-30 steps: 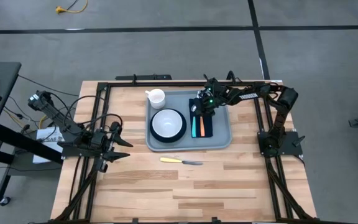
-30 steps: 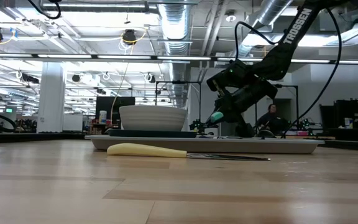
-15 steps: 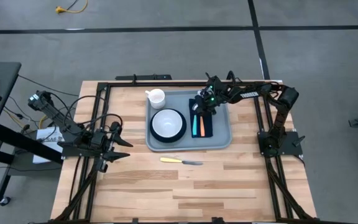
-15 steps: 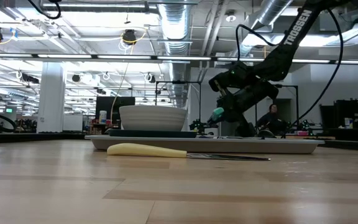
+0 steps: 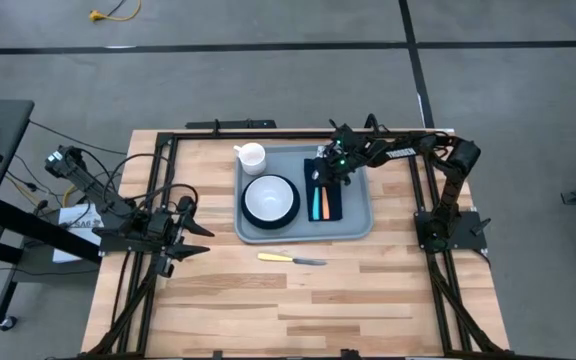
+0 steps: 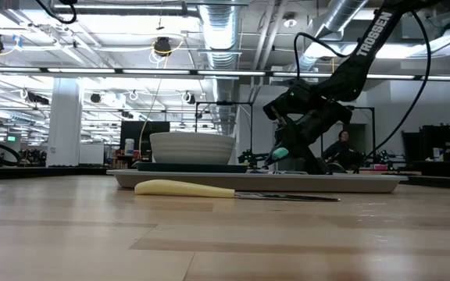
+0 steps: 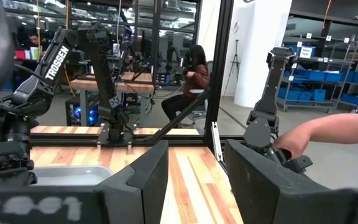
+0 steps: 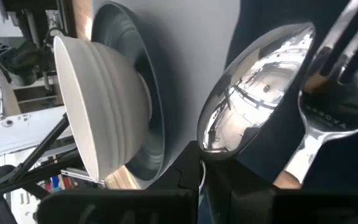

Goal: Set up tray
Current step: Put the green spoon on top of the black napkin on the gray tray, then put the yellow knife on top of the black napkin on the gray tray

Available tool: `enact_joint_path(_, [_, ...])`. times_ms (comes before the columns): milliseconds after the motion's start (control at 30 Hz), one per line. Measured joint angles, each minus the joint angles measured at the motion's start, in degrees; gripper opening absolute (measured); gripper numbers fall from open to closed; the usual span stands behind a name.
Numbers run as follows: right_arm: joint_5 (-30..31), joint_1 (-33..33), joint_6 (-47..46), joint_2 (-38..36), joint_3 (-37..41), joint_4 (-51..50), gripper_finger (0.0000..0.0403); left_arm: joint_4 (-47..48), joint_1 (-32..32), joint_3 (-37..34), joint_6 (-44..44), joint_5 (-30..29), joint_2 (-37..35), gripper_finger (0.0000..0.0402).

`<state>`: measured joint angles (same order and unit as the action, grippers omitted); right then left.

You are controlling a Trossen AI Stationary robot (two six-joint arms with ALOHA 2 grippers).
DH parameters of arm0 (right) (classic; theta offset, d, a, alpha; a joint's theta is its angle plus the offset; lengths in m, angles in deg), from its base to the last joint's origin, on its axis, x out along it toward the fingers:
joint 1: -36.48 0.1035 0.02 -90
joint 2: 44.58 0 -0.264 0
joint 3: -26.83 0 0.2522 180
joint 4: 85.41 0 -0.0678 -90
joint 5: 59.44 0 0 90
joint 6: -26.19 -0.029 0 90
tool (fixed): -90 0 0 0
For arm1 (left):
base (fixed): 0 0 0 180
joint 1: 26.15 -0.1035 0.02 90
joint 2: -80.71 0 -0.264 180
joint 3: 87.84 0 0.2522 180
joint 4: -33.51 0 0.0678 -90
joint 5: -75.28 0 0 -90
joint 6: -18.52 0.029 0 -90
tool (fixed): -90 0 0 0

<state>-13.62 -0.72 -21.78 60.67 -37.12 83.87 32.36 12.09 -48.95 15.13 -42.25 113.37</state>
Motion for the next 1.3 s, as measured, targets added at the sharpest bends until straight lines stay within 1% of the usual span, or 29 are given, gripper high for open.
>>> enact_joint_path(100, [1.0,0.2,0.4,0.0,0.0,0.1,0.0008,0.1,0.0,0.0,-0.1,0.0,0.0,0.0145])
enact_joint_path(300, [2.5,0.2,0.5,0.0,0.0,0.3,0.0060,0.1,0.0,0.0,-0.1,0.0,0.0,0.0145])
enact_joint_path(433, [2.5,0.2,0.5,0.0,0.0,0.8,0.0082,0.1,0.0,0.0,-0.1,0.0,0.0,0.0145])
enact_joint_path(900, [2.1,-0.5,0.7,0.0,0.0,0.8,0.0088,0.1,0.0,0.0,-0.2,0.0,0.0,0.0145])
enact_joint_path(1000, [0.0,-0.5,1.1,0.0,0.0,0.8,0.0088,0.2,0.0,0.0,-0.2,0.0,0.0,0.0145])
enact_joint_path(1133, [-6.1,-0.8,1.4,-0.2,0.0,0.5,0.0088,2.0,0.0,0.0,-0.1,0.0,0.0,0.0145])
enact_joint_path(1300, [-9.1,0.3,1.9,-4.1,0.0,-0.9,0.0088,5.6,0.0,0.0,0.2,0.0,0.0,0.0145])
